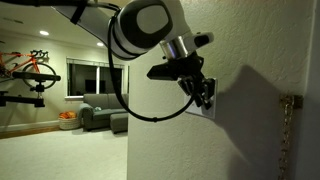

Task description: Push the switch on the right up

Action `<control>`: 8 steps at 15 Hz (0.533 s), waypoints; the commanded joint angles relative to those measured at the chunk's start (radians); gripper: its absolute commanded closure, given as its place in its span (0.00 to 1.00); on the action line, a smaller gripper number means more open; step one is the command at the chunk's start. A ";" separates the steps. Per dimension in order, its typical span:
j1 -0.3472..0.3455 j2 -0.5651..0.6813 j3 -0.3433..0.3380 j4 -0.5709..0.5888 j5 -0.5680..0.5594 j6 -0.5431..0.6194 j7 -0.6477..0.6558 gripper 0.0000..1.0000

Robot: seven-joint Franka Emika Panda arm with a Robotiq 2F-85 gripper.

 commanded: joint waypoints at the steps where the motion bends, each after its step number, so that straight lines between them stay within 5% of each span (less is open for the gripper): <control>1: -0.001 0.009 -0.005 0.025 0.010 0.004 -0.021 0.75; 3: 0.002 -0.006 -0.001 0.016 0.012 -0.011 -0.021 0.92; 5: 0.005 -0.021 0.001 0.005 0.012 -0.024 -0.020 0.98; 8: 0.004 -0.039 0.002 -0.013 0.016 -0.025 -0.031 0.93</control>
